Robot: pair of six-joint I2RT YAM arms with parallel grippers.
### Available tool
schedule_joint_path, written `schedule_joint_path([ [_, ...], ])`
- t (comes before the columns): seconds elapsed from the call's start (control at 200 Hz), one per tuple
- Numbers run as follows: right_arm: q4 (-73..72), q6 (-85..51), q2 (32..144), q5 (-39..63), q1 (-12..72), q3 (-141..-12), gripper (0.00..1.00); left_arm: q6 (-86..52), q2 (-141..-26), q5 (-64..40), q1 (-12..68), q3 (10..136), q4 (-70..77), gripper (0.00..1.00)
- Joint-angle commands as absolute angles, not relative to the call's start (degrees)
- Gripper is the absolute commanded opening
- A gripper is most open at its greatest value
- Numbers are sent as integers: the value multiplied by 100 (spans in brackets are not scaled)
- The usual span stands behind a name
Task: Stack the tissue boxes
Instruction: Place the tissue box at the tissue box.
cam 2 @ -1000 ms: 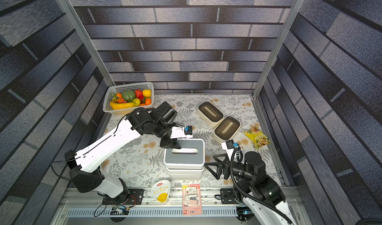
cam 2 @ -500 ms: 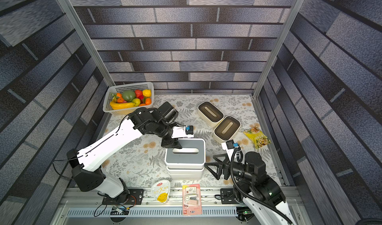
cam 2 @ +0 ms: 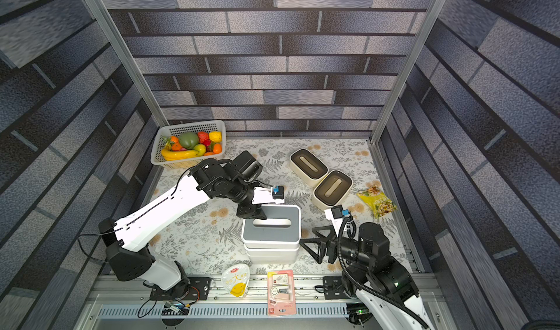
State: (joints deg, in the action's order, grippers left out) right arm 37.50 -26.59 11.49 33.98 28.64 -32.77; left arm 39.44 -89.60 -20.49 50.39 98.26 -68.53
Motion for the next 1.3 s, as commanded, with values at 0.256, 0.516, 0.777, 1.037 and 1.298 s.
schedule_joint_path([
  [0.256, 3691, -2674, 1117, 3443, 2899, -3224, 100, 3793, -8798, -2116, 5087, 9763, -6790, 51],
  [0.516, 3687, -2684, 1129, 3432, 2896, -3221, 100, 3734, -8780, -2088, 5089, 9725, -6770, 52],
  [0.777, 3690, -2681, 1143, 3431, 2894, -3220, 100, 3726, -8723, -2057, 5089, 9679, -6767, 54],
  [1.037, 3698, -2682, 1142, 3423, 2892, -3223, 100, 3718, -8745, -2065, 5089, 9684, -6768, 54],
  [1.298, 3691, -2672, 1160, 3428, 2894, -3230, 100, 3708, -8719, -2052, 5085, 9685, -6759, 55],
])
